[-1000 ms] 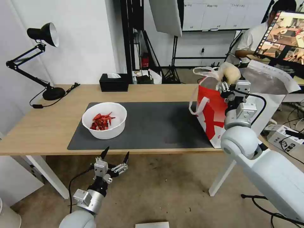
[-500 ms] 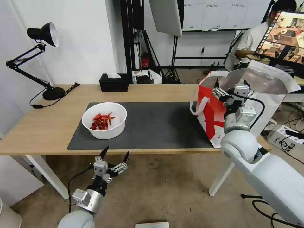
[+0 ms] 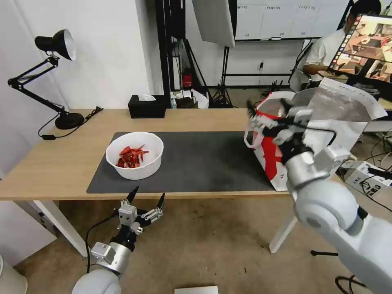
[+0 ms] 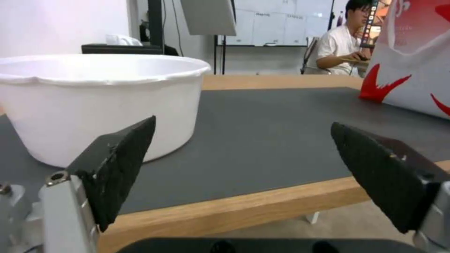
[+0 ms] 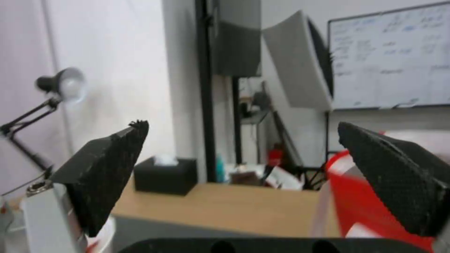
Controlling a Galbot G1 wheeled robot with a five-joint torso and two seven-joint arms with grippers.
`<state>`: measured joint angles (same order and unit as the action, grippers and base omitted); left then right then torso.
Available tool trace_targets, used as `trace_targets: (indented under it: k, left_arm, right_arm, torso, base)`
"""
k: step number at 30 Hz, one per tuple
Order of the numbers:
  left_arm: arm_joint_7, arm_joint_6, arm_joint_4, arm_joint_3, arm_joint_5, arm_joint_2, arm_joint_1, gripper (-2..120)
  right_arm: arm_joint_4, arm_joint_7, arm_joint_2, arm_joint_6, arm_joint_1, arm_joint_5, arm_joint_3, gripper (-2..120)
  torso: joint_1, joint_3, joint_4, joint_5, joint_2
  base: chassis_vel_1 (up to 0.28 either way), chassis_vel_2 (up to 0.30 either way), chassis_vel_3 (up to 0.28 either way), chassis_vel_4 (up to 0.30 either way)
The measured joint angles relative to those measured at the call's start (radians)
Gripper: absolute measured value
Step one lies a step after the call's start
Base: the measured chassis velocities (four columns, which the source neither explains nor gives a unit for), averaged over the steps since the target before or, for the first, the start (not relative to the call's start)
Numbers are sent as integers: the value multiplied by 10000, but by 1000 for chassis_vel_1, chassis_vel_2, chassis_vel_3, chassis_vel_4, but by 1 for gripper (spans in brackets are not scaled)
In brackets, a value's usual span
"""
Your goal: Pick up the trash from the table and place it into the takeout bag.
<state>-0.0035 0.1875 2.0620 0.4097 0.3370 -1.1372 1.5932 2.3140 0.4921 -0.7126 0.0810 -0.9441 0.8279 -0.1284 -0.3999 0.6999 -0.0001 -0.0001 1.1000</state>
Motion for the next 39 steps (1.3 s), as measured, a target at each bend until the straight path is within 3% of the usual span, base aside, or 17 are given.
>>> trace_targets:
  k: [4, 9, 17, 23, 39]
  left_arm:
    - [1, 47, 7, 83, 3, -41, 26, 100]
    - [2, 139, 14, 154, 7, -74, 85, 100]
    - [14, 144, 34, 267, -2, -98, 215, 100]
    - [30, 126, -55, 236, -145, -87, 301, 100]
    - [243, 343, -134, 386, -330, -277, 789, 100]
  right_arm:
    - [127, -122, 12, 55, -381, -102, 128, 100]
    - [226, -621, -198, 132, -1984, -943, 104, 100]
    - [232, -1365, -1145, -6, -4526, -2440, -379, 100]
    - [-374, -1975, -2199, -1066, -6266, -3986, -489, 100]
    - [-1091, -2036, -3070, -1678, -6671, -4849, -227, 100]
  torso:
    - [-1, 0, 2, 1, 0]
    - [0, 0, 1, 1, 0]
    - [0, 0, 1, 1, 0]
    - [0, 0, 0, -1, 0]
    - [-1, 1, 2, 0, -1]
  base:
    - [0, 0, 0, 0]
    - [0, 0, 0, 0]
    - [0, 0, 0, 0]
    - [0, 0, 0, 0]
    - [0, 0, 0, 0]
